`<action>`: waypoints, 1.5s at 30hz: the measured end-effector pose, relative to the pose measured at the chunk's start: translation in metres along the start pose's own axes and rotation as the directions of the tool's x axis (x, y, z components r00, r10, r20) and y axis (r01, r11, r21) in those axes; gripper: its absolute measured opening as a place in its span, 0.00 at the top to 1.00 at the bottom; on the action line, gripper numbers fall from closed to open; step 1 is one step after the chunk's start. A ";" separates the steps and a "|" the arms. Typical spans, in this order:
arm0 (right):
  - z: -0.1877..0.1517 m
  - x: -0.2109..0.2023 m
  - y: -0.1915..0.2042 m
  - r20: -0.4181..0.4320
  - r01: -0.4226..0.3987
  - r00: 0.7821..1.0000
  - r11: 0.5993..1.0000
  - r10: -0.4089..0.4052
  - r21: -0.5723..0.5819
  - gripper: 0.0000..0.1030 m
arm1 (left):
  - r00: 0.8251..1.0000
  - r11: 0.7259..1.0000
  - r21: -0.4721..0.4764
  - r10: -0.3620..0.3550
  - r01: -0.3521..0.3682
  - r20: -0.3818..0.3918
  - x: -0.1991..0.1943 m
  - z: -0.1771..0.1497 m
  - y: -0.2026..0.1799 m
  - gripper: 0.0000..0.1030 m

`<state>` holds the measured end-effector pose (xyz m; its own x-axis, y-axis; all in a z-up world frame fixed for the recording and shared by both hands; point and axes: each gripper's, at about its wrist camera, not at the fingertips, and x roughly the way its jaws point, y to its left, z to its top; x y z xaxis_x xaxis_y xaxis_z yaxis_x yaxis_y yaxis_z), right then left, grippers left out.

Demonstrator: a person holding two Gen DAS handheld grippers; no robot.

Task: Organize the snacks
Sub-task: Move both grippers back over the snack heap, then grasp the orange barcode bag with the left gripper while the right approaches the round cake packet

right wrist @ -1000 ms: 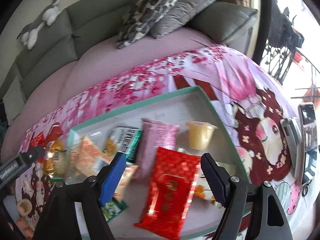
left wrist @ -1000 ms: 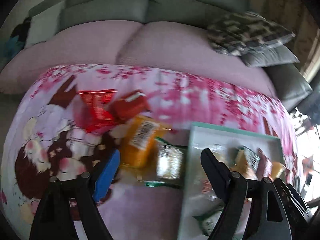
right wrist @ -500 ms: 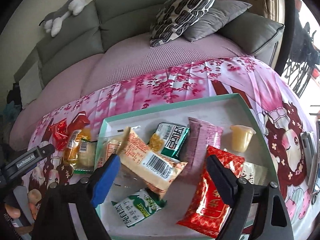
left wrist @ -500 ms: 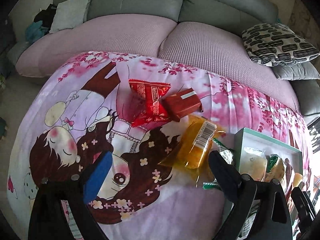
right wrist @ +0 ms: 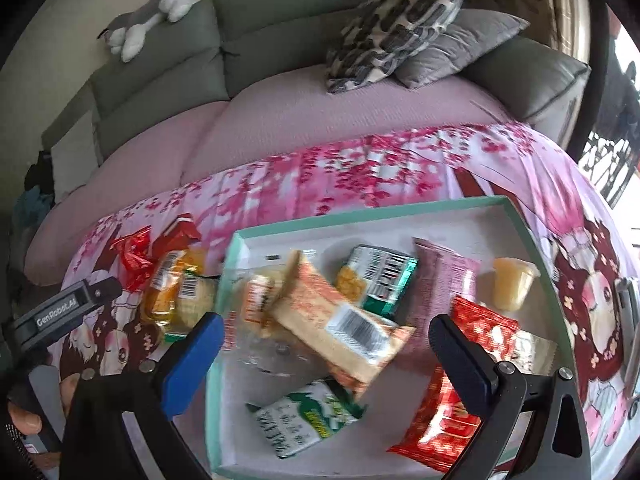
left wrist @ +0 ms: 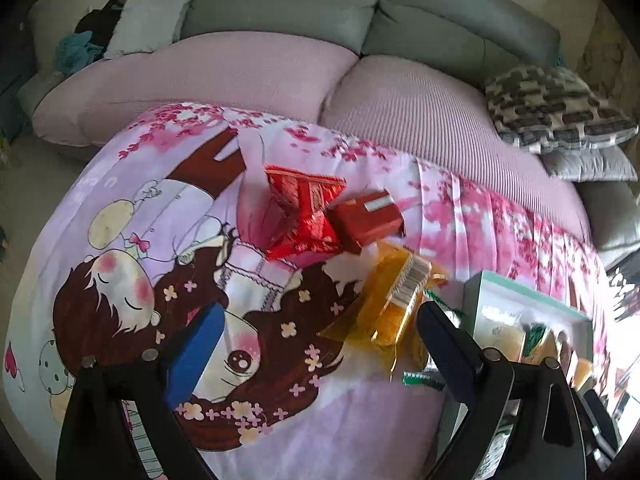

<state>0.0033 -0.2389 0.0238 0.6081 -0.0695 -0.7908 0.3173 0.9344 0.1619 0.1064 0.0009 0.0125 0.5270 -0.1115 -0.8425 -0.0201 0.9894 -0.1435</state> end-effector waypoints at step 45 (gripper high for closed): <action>0.022 0.058 0.051 -0.028 -0.006 1.000 0.994 0.003 -0.108 0.26 | 0.934 0.958 -0.012 -0.283 0.287 -0.220 0.078 0.007 -0.023 0.47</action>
<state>0.0707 -0.2025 -0.0006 0.5884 -0.0569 -0.8066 0.2334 0.9670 0.1021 0.1544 -0.0302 -0.0464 0.3111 -0.4041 -0.8602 0.1217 0.9146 -0.3856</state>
